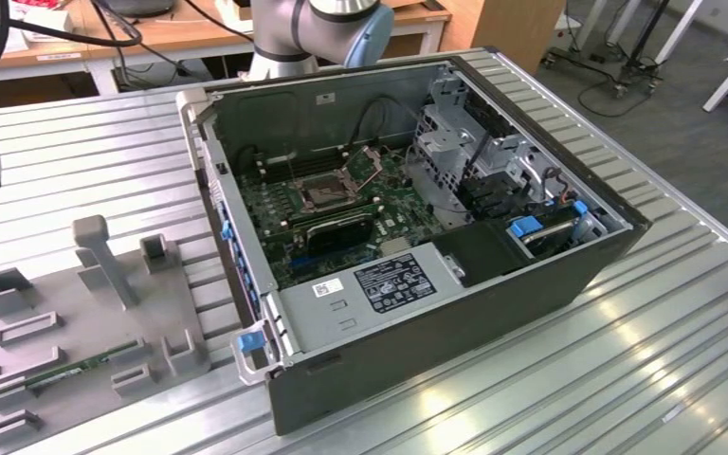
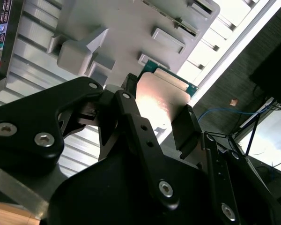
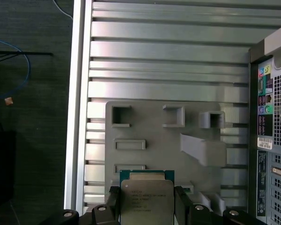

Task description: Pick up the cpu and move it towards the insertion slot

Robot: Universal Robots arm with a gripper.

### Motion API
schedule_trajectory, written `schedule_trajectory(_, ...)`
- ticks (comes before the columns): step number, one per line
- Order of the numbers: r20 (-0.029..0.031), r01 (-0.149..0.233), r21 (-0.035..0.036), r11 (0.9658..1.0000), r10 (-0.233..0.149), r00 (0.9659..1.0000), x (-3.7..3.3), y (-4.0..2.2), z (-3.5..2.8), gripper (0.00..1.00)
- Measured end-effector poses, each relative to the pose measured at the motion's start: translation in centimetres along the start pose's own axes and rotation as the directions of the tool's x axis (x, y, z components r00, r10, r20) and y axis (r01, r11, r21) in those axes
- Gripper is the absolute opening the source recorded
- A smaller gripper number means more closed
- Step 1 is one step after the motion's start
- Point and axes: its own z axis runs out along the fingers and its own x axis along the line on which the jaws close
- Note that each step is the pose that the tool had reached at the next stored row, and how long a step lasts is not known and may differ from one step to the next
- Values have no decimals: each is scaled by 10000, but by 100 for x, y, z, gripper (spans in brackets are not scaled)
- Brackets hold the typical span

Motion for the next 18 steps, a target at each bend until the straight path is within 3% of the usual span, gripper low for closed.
schedule_trajectory(18,0,0,0,10000,0,10000,-72,-1,0,55)
